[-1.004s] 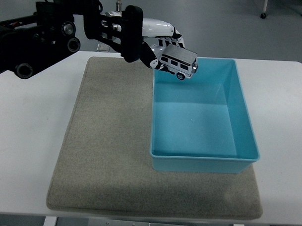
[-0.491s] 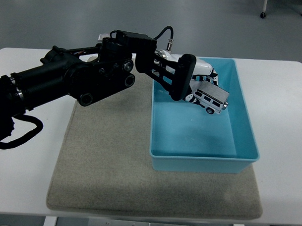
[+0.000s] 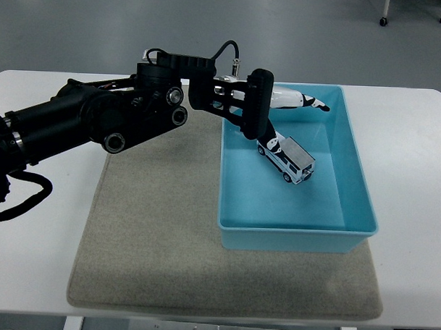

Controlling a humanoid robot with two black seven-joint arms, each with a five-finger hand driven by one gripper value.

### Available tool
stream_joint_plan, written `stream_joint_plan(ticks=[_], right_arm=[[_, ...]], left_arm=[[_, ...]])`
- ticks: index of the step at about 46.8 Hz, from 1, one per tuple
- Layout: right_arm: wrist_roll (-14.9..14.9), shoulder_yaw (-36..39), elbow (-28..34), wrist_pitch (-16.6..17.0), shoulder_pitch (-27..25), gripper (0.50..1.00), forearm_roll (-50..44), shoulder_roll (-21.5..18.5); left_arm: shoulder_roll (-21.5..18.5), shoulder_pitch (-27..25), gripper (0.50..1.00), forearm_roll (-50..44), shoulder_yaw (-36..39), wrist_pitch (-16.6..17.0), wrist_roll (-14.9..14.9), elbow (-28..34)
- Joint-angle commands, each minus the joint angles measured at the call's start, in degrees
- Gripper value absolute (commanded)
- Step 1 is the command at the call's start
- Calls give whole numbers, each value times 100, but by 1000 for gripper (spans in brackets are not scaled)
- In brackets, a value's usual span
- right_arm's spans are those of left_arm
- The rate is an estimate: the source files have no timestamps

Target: Left hand put the white car in the blue box

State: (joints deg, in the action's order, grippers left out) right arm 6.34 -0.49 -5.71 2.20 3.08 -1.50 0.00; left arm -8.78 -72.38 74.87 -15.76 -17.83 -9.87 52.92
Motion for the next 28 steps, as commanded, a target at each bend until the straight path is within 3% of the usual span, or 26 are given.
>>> stream_joint_plan(ticks=[1,8,20,28], right_arm=[[-1,5,0,0,0,936,0,0],[-1,-4,0,0,0,936,0,0],[-1,5,0,0,0,936,0,0],[-1,5,0,0,0,936,0,0]], left_arm=[[-334,-22,1000,-446,-129,-1,2,87],[-967,13,1000,-1307,-656,-89,11,104],[-2022,171,1000,-3222,-762,-133,2,69],[-2716,382,1000,-4699,-762,-554,3,8]])
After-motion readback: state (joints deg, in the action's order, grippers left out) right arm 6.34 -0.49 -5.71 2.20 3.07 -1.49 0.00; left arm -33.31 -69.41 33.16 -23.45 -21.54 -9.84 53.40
